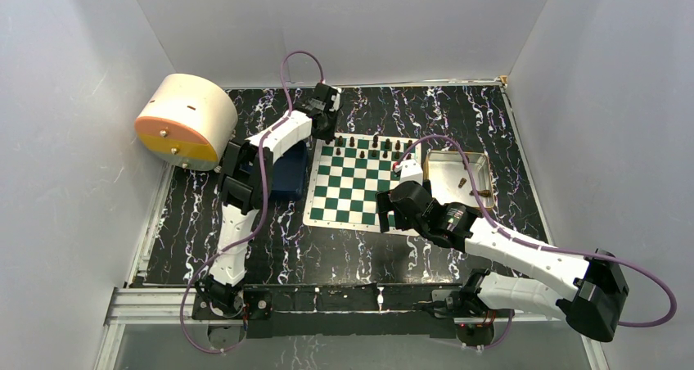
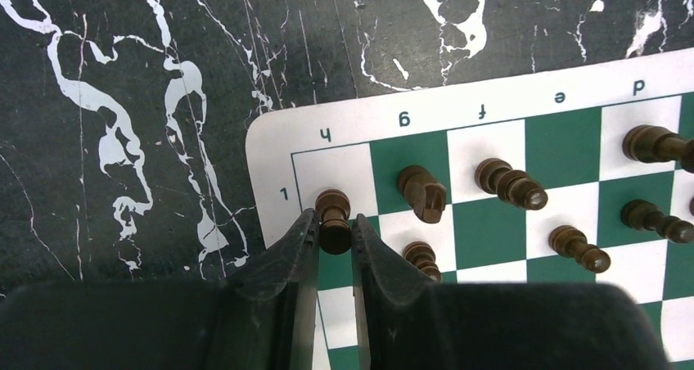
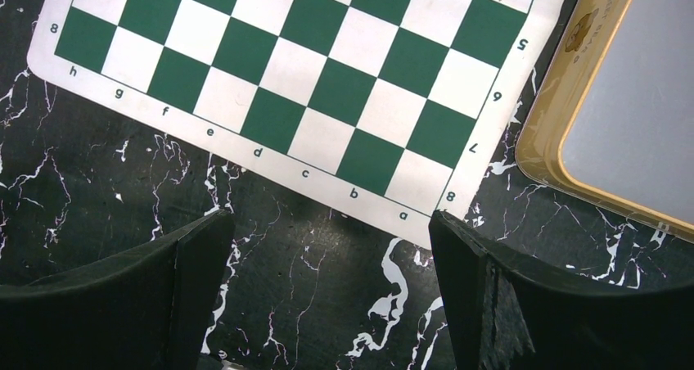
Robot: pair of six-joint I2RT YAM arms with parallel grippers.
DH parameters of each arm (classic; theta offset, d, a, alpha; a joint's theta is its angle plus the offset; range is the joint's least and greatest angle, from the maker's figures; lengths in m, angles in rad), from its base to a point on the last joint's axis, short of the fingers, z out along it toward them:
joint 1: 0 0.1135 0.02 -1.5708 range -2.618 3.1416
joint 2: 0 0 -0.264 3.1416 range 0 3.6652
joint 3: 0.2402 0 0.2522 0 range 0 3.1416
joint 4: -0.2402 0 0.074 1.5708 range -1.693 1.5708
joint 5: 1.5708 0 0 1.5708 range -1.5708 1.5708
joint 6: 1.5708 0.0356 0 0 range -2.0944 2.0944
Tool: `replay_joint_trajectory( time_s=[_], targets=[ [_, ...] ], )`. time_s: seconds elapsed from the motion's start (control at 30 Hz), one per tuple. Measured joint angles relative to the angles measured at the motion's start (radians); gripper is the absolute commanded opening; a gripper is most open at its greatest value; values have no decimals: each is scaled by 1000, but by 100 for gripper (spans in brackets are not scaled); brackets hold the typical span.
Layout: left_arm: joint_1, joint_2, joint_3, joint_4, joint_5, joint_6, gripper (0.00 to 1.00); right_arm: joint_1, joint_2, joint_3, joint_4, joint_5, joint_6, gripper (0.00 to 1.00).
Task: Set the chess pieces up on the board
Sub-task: Place the chess piece on the chessboard.
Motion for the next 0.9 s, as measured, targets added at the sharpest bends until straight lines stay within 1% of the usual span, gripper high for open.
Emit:
replay_joint_trajectory(
  time_s=[0.17,0.5,0.67,0.77,0.87,0.9],
  targets=[
    [0,0,6,2,4,5,9,0,5,0,0,0,0,99],
    [0,5,6,2,4,14,15,0,6,0,0,13,0,99],
    [0,19,8,18,4,17,15,0,6,0,0,16,0,99],
    [0,20,8,21,4,22,22,0,6,0,0,19,0,99],
    [0,21,8,23,4,27,34,0,6,0,0,21,0,99],
    [0,23,8,23,4,30,36,0,6,0,0,22,0,99]
  ],
)
